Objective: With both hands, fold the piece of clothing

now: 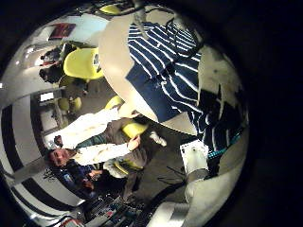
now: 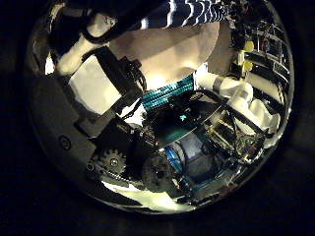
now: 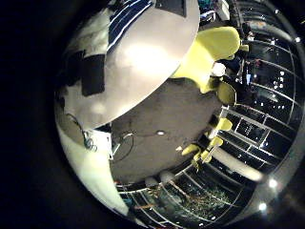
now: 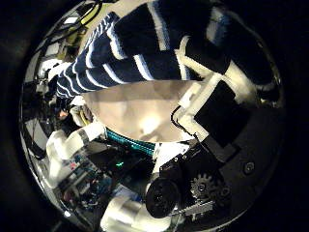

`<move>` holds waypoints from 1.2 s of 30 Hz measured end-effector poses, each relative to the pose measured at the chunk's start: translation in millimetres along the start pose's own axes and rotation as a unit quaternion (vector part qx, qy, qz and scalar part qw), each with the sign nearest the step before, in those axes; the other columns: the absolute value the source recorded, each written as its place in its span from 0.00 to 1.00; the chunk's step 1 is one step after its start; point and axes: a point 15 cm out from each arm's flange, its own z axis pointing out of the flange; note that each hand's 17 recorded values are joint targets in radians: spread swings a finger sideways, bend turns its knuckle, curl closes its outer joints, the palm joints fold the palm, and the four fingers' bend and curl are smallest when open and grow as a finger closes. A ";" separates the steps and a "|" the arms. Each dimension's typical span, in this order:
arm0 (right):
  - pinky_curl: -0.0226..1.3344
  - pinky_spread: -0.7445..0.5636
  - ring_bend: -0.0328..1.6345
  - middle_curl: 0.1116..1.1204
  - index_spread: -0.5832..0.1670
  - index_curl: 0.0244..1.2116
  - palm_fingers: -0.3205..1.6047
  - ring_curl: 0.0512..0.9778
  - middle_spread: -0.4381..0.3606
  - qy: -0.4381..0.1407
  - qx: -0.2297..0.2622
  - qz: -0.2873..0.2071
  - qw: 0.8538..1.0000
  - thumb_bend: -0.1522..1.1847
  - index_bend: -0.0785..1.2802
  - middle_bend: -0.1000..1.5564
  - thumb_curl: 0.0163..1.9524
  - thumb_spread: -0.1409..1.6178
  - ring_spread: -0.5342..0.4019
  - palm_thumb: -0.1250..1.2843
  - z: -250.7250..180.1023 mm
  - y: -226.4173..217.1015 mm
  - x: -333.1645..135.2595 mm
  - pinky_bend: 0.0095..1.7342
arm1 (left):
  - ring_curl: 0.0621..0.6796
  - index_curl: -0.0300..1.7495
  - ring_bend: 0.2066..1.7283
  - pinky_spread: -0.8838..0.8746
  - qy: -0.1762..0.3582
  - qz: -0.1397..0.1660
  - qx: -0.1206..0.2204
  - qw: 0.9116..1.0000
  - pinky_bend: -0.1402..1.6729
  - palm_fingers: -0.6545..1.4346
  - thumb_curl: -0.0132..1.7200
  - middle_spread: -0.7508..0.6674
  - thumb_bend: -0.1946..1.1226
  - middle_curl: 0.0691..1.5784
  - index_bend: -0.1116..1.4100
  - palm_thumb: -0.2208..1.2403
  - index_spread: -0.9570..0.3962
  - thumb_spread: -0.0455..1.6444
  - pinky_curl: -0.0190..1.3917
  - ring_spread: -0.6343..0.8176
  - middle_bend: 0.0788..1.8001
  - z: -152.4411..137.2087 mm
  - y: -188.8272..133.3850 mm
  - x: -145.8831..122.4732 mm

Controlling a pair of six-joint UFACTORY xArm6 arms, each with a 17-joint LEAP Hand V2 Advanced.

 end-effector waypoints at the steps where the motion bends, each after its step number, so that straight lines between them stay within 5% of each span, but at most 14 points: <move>1: 0.74 0.41 0.86 0.92 0.23 0.89 0.63 0.86 0.22 -0.001 0.003 0.002 1.000 0.10 0.81 0.81 0.30 0.79 0.28 0.77 -9.6 0.2 1.8 0.76 | 0.74 0.92 0.76 0.09 -0.002 -0.001 0.001 1.000 0.58 0.71 0.29 0.04 0.14 0.80 0.19 0.71 0.47 0.75 0.50 0.11 0.42 -4.4 -2.0 -2.7; 7: 0.78 0.42 0.86 0.92 0.25 0.89 0.63 0.87 0.23 0.000 -0.002 0.002 1.000 0.11 0.82 0.81 0.31 0.78 0.29 0.77 -38.9 -29.5 10.1 0.75 | 0.74 0.92 0.76 0.09 -0.023 -0.013 -0.005 1.000 0.57 0.71 0.28 0.05 0.14 0.79 0.19 0.71 0.48 0.75 0.50 0.11 0.42 -19.2 -30.6 -25.3; 14: 0.82 0.42 0.86 0.91 0.27 0.90 0.63 0.87 0.25 0.017 -0.055 -0.008 0.998 0.11 0.82 0.82 0.32 0.77 0.29 0.77 -21.8 -103.8 21.5 0.73 | 0.75 0.92 0.76 0.09 -0.065 -0.018 -0.005 0.998 0.56 0.71 0.28 0.04 0.14 0.79 0.19 0.71 0.48 0.75 0.50 0.11 0.42 -23.3 -116.7 -64.0; 22: 0.85 0.42 0.86 0.91 0.27 0.90 0.60 0.88 0.25 0.036 -0.120 -0.017 0.992 0.10 0.82 0.82 0.31 0.78 0.29 0.75 23.1 -174.2 27.4 0.72 | 0.75 0.92 0.76 0.09 -0.071 -0.015 -0.010 0.997 0.54 0.70 0.28 0.04 0.14 0.79 0.19 0.70 0.49 0.75 0.51 0.11 0.43 4.5 -196.8 -82.6; 25: 0.84 0.41 0.85 0.91 0.27 0.90 0.59 0.87 0.25 0.043 -0.106 -0.014 0.993 0.10 0.80 0.81 0.30 0.78 0.29 0.72 34.9 -192.0 28.4 0.71 | 0.75 0.91 0.76 0.09 -0.072 -0.015 -0.020 0.997 0.52 0.69 0.28 0.05 0.13 0.79 0.19 0.68 0.49 0.74 0.51 0.11 0.43 18.9 -217.3 -87.7; 32: 0.76 0.34 0.84 0.81 0.23 0.80 0.51 0.79 0.25 0.049 -0.053 0.001 0.997 0.10 0.51 0.72 0.26 0.81 0.29 0.65 55.8 -234.5 35.1 0.69 | 0.73 0.89 0.68 0.12 -0.073 -0.033 -0.017 0.997 0.47 0.58 0.26 0.06 0.12 0.76 0.19 0.57 0.49 0.71 0.53 0.11 0.44 37.0 -246.6 -105.4; 36: 0.70 0.26 0.84 0.73 0.21 0.68 0.39 0.73 0.22 0.045 -0.018 0.019 0.999 0.10 0.24 0.61 0.24 0.82 0.27 0.64 55.7 -251.4 41.4 0.71 | 0.72 0.78 0.64 0.17 -0.074 -0.045 0.008 0.996 0.49 0.38 0.24 0.13 0.11 0.69 0.12 0.50 0.51 0.69 0.56 0.15 0.26 34.8 -261.3 -120.1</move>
